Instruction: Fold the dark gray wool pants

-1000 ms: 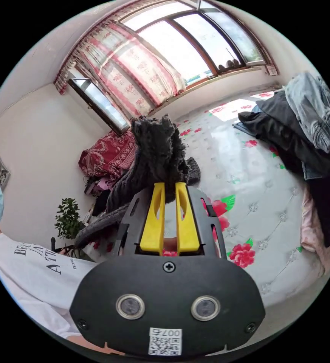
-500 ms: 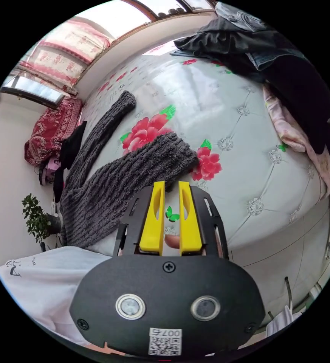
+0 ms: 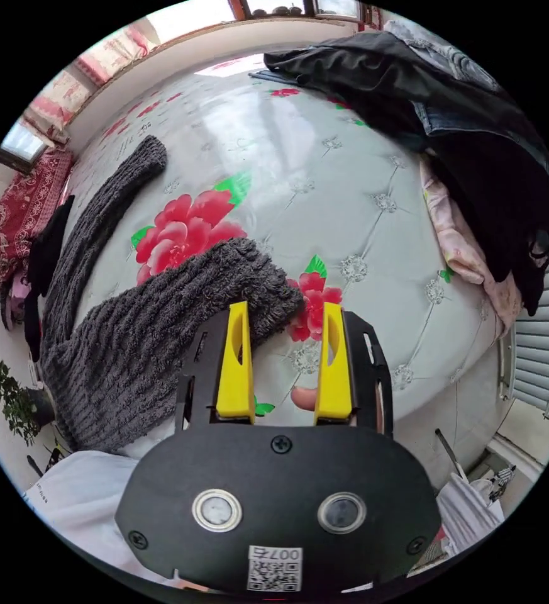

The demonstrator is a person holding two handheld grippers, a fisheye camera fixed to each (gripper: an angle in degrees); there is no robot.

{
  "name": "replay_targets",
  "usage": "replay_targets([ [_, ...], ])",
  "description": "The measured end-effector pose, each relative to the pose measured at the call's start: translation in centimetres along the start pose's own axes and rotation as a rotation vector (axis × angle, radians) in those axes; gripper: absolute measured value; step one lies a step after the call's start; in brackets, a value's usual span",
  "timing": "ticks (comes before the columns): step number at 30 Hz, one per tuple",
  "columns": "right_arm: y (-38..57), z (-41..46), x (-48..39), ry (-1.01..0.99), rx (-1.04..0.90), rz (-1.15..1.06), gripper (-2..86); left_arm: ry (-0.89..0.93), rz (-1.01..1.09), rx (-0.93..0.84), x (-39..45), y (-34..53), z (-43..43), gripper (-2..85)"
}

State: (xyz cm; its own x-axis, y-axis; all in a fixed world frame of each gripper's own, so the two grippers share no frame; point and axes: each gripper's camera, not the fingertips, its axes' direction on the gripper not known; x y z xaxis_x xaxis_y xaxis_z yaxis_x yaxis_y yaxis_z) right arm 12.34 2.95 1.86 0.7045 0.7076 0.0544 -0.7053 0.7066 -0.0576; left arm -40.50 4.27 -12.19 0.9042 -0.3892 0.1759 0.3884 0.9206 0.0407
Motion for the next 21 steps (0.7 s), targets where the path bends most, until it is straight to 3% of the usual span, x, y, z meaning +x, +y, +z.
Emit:
replay_targets([
  [4, -0.8, -3.9, -3.2, -0.048, 0.091, -0.151, 2.5, 0.100, 0.035, -0.037, 3.6, -3.2, 3.1, 2.4],
  [9, 4.7, -20.7, -7.5, -0.156, 0.600, -0.574, 0.9, 0.053, 0.096, -0.138, 7.7, -4.4, 7.8, -0.7],
  [11, 6.4, -22.8, -6.4, -0.133, 0.648, -0.581, 1.1, 0.024, 0.110, -0.109, 8.4, -3.8, 8.3, -0.8],
  [13, 6.3, -21.5, -4.7, -0.061, 0.558, -0.513, 1.6, -0.006, 0.136, -0.081, 9.0, -3.3, 8.3, -0.9],
  [18, 4.3, -8.2, 1.3, 0.155, 0.017, -0.158, 4.3, -0.021, 0.201, -0.083, 9.3, -2.9, 7.9, -1.0],
  [21, 4.9, -6.9, -0.6, 0.131, 0.055, -0.178, 5.1, 0.030, 0.152, -0.050, 8.3, -3.2, 6.1, -1.0],
])
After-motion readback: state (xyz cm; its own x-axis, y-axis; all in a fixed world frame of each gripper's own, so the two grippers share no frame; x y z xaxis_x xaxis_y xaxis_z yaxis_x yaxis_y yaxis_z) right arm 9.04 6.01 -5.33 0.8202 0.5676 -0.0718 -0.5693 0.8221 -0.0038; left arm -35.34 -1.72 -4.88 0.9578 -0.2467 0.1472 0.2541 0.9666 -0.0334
